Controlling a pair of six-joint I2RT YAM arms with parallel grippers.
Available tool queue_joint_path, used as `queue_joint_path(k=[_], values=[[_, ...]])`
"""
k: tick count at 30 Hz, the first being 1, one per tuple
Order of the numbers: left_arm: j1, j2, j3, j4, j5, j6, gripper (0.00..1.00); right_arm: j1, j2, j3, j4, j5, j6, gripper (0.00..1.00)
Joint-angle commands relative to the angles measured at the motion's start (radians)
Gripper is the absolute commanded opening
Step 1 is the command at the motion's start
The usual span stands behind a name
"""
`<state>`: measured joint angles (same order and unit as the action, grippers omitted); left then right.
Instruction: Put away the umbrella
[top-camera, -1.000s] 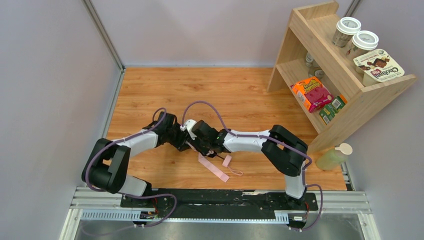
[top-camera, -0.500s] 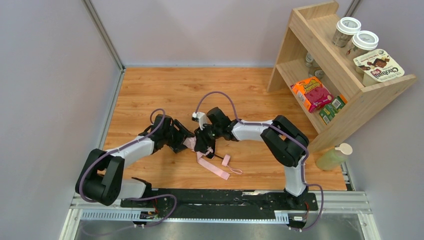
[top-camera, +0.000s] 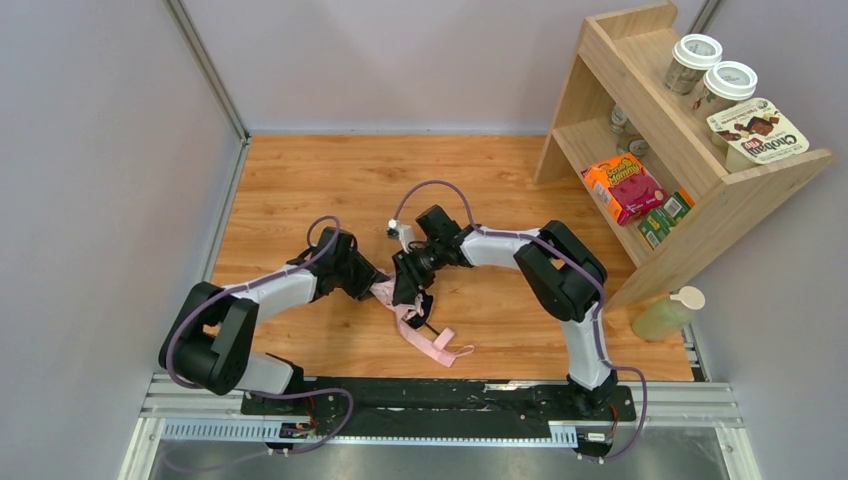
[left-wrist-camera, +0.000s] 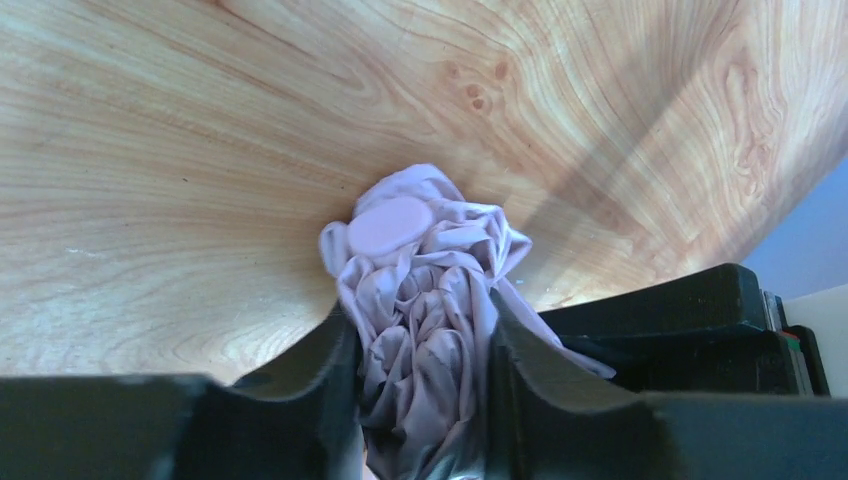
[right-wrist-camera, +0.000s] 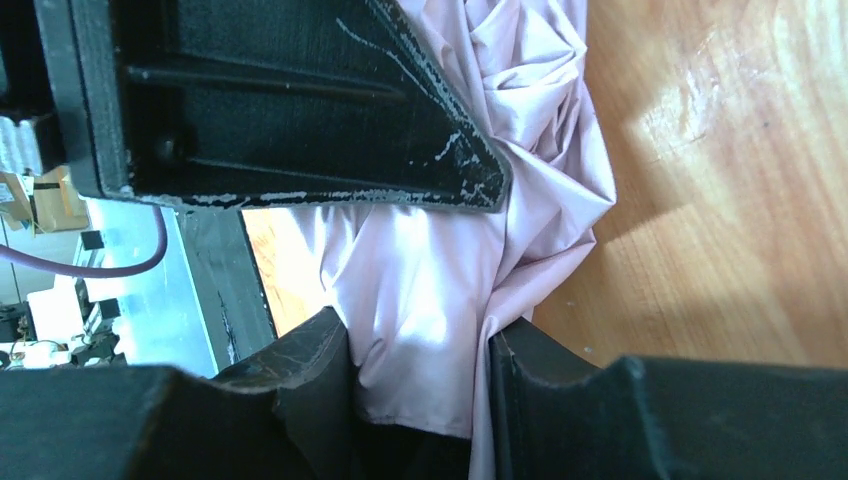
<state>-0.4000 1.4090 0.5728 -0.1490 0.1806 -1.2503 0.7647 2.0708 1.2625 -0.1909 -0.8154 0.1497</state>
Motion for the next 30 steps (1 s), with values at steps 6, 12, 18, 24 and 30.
queue_joint_path(k=[6, 12, 18, 24, 30], values=[[-0.023, 0.042, -0.117, -0.119, -0.079, 0.045, 0.0, 0.117, -0.035, 0.049, -0.304, 0.361, -0.01, 0.21], [-0.025, 0.002, -0.111, -0.17, -0.095, -0.011, 0.0, 0.212, -0.129, 0.12, -0.355, 0.475, 0.014, 0.62], [-0.023, -0.01, -0.085, -0.216, -0.054, -0.09, 0.0, 0.295, -0.14, 0.11, -0.352, 0.713, 0.013, 0.67], [-0.022, -0.005, -0.048, -0.256, 0.006, -0.179, 0.0, 0.398, -0.08, 0.057, -0.294, 1.152, 0.022, 0.67], [-0.02, -0.004, -0.037, -0.296, 0.049, -0.198, 0.0, 0.406, 0.009, -0.024, -0.255, 1.266, -0.002, 0.45]])
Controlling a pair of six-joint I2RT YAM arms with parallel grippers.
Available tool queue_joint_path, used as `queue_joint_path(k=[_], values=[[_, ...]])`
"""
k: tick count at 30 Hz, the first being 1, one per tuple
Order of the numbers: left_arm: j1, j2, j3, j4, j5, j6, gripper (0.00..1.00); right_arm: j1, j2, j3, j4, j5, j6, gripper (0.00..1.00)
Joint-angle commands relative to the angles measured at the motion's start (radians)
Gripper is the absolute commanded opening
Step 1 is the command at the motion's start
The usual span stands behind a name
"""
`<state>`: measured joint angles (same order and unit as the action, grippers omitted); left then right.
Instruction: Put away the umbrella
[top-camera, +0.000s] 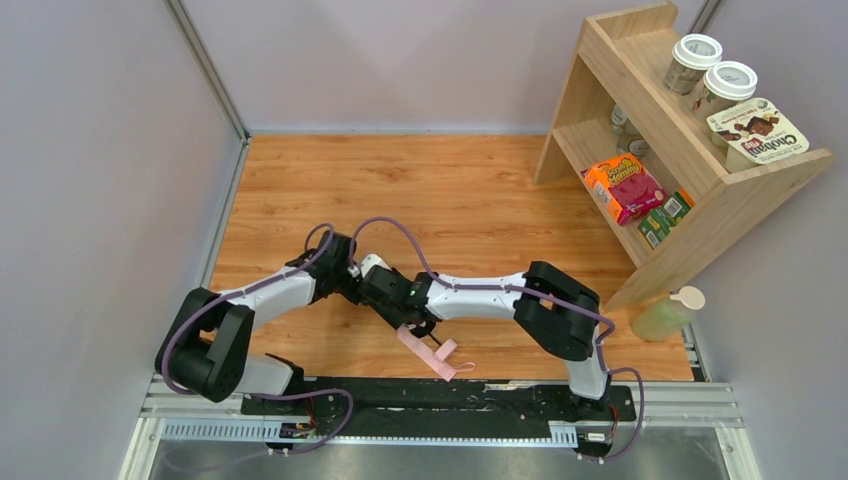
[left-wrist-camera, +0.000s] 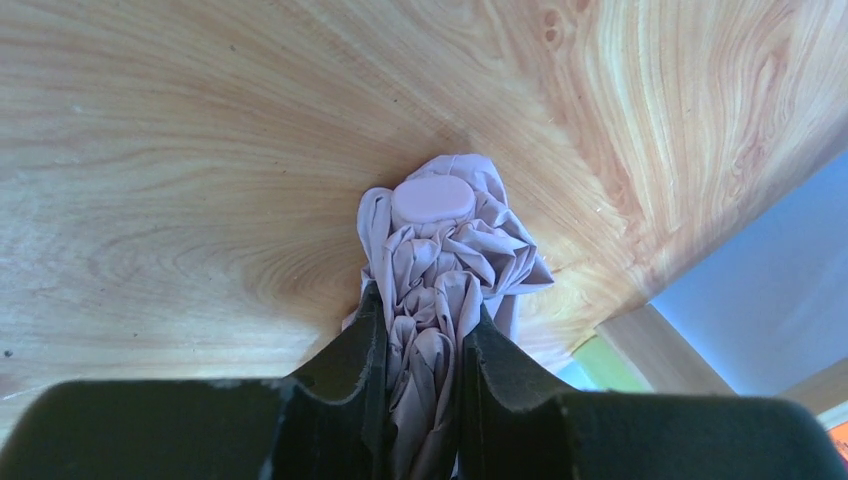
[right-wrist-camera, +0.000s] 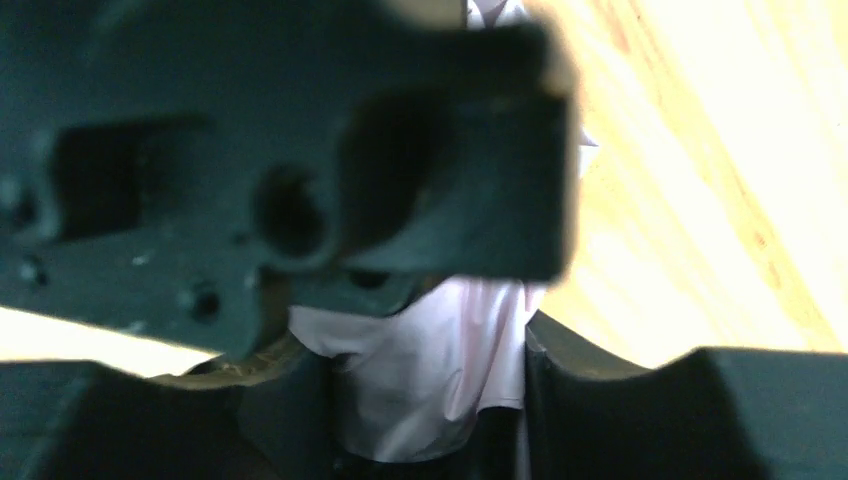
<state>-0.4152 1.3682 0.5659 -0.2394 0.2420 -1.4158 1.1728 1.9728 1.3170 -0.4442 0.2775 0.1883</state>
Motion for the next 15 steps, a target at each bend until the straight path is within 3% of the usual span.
queue_joint_path(k=[1, 3, 6, 8, 11, 12, 15], values=[[-0.005, 0.034, -0.037, -0.201, -0.009, -0.034, 0.0, -0.005, 0.119, -0.093, 0.001, 0.145, -0.044, 0.29], [-0.004, 0.031, -0.043, -0.184, 0.0, -0.025, 0.0, -0.012, 0.126, -0.117, 0.005, 0.073, -0.046, 0.13], [-0.004, 0.014, -0.058, -0.132, -0.019, 0.003, 0.0, -0.039, 0.121, -0.143, 0.007, -0.09, -0.038, 0.0], [0.0, 0.003, -0.07, -0.068, -0.014, 0.032, 0.14, -0.062, 0.109, -0.174, 0.041, -0.183, -0.039, 0.0], [0.004, -0.037, -0.078, 0.018, -0.035, 0.125, 0.68, -0.119, 0.083, -0.212, 0.085, -0.38, -0.027, 0.0], [0.006, -0.067, -0.066, -0.003, -0.061, 0.141, 0.76, -0.133, 0.069, -0.225, 0.103, -0.443, -0.029, 0.0], [0.006, -0.145, -0.067, -0.024, -0.105, 0.204, 0.77, -0.185, 0.046, -0.249, 0.151, -0.617, -0.023, 0.0]])
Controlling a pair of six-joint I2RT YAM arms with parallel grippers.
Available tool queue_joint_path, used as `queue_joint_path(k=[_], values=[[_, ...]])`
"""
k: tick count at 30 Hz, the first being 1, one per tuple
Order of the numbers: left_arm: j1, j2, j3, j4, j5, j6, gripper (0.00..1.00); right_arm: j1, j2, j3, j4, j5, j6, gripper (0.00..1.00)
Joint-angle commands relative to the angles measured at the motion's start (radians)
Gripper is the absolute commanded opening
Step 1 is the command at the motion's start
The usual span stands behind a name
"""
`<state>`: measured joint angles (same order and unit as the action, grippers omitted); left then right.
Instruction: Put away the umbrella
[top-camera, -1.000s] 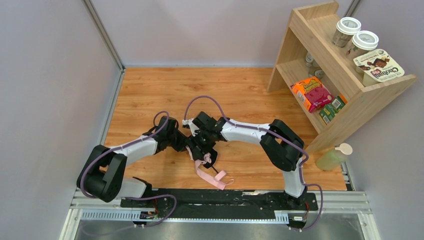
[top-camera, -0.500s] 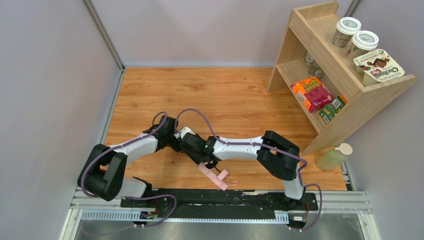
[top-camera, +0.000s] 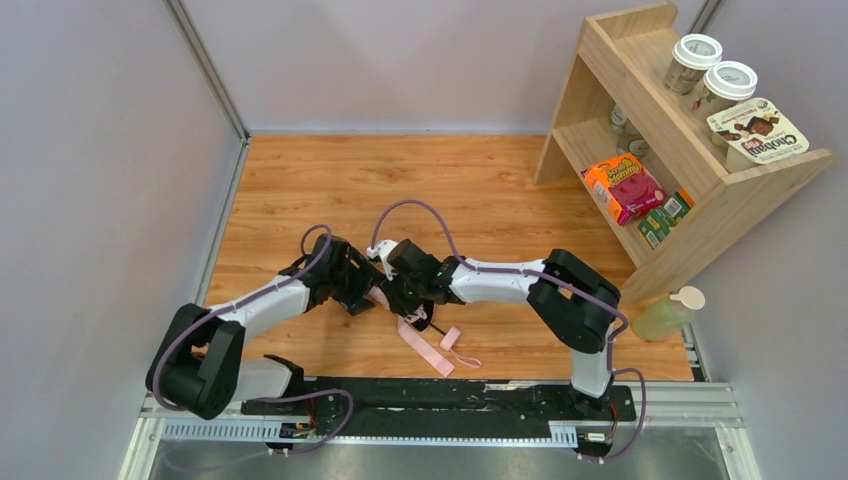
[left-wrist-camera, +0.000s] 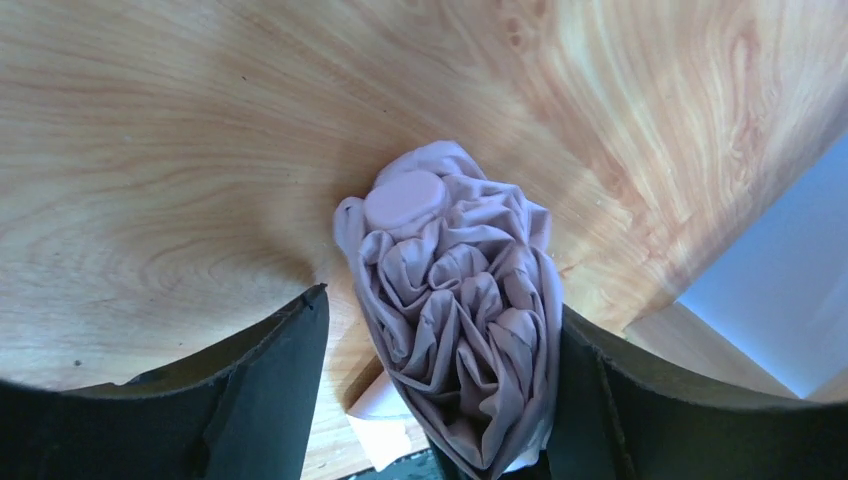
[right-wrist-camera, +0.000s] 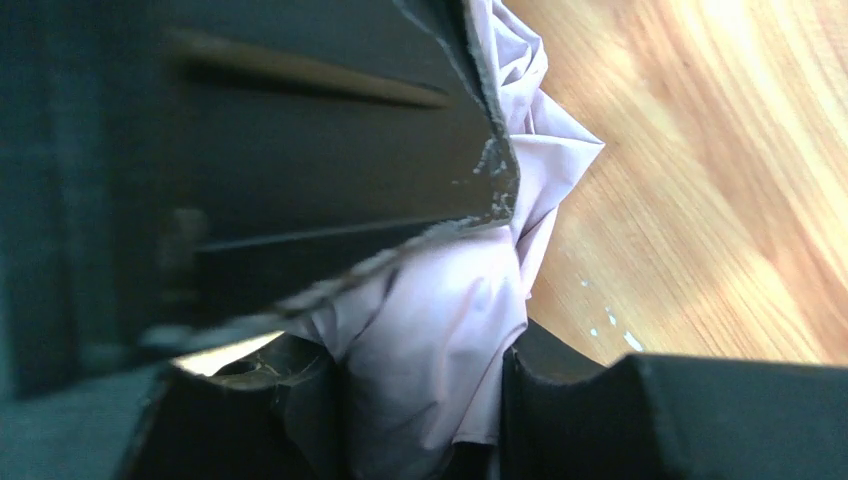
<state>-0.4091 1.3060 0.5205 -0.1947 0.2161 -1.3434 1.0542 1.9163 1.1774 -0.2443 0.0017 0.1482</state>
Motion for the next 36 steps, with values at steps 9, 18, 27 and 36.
queue_joint_path(k=[9, 18, 27, 36], values=[[-0.002, -0.079, -0.053, -0.013, -0.032, 0.121, 0.78, -0.207, 0.098, -0.052, -0.024, -0.736, 0.085, 0.0], [-0.076, -0.005, -0.086, -0.029, -0.092, 0.053, 0.75, -0.235, 0.165, 0.056, -0.058, -0.83, 0.085, 0.0], [-0.091, 0.01, -0.149, 0.015, -0.087, -0.028, 0.0, -0.189, 0.103, 0.125, -0.171, -0.608, 0.064, 0.18], [-0.092, -0.027, -0.108, -0.112, -0.089, -0.141, 0.0, 0.032, -0.006, 0.136, -0.263, -0.07, 0.036, 0.68]])
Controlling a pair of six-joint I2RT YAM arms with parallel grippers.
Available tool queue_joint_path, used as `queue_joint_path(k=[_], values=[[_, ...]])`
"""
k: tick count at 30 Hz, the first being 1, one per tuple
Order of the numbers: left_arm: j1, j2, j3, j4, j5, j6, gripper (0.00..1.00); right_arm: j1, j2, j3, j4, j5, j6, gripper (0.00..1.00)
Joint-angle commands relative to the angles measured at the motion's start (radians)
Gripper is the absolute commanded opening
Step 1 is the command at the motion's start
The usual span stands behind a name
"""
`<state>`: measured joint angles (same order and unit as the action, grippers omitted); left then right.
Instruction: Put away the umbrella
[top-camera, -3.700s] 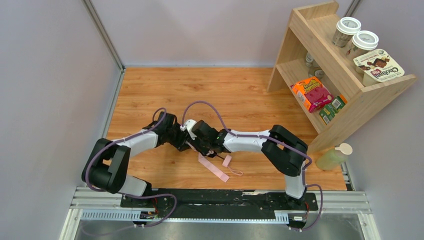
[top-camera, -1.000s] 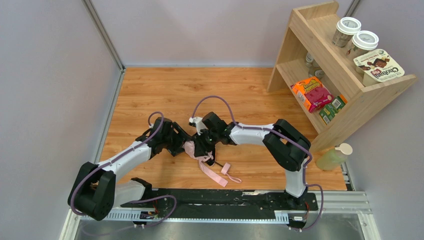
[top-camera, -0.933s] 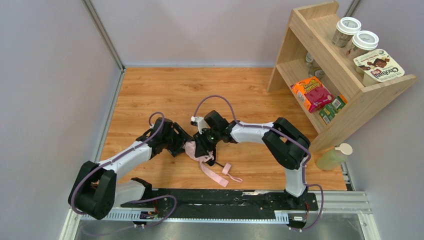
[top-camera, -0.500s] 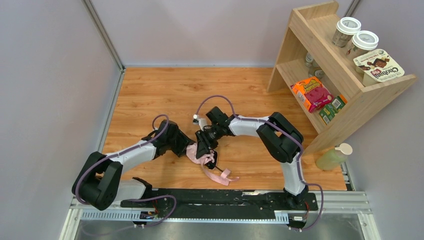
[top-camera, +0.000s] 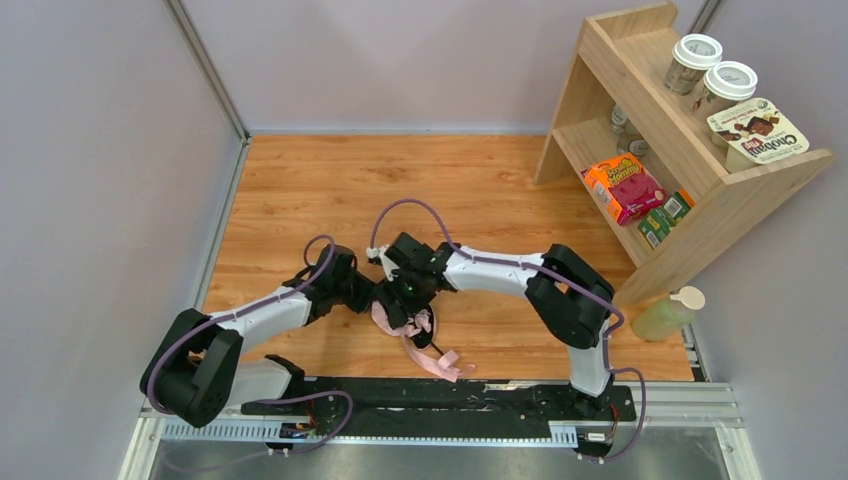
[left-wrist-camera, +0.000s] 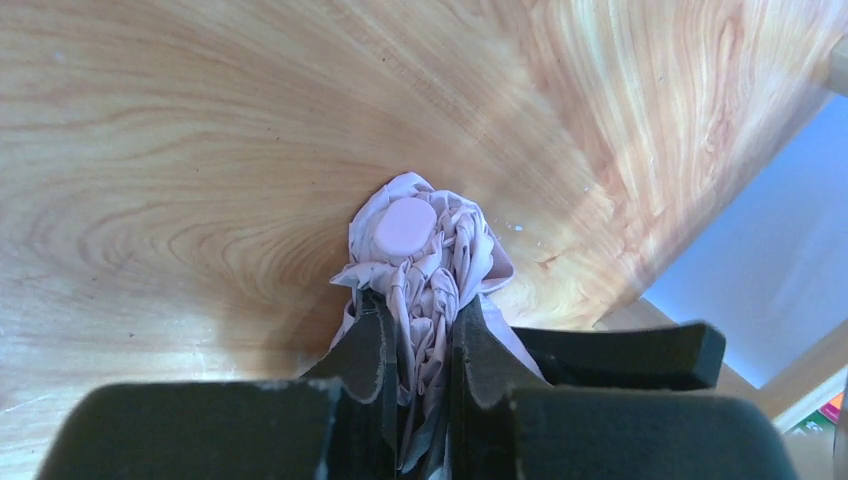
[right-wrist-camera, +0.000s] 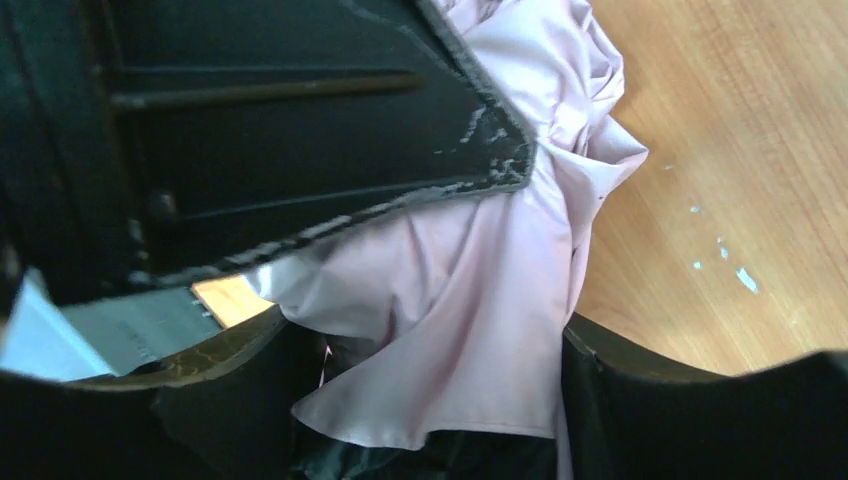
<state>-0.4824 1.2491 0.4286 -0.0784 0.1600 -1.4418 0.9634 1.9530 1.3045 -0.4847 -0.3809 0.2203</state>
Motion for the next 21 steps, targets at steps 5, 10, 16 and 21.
queue_joint_path(k=[5, 10, 16, 21], values=[[-0.018, 0.027, 0.01, -0.271, -0.019, -0.089, 0.0, 0.267, -0.013, -0.066, -0.008, 0.77, 0.002, 0.7], [-0.016, 0.03, 0.012, -0.279, 0.016, -0.111, 0.0, 0.272, 0.041, -0.139, 0.057, 0.85, 0.022, 0.5], [-0.004, -0.036, -0.028, -0.25, -0.017, -0.083, 0.0, 0.201, 0.023, -0.258, 0.211, 0.598, -0.027, 0.03], [0.024, -0.169, -0.073, -0.218, -0.06, -0.008, 0.55, 0.121, 0.012, -0.31, 0.287, 0.331, -0.07, 0.0]])
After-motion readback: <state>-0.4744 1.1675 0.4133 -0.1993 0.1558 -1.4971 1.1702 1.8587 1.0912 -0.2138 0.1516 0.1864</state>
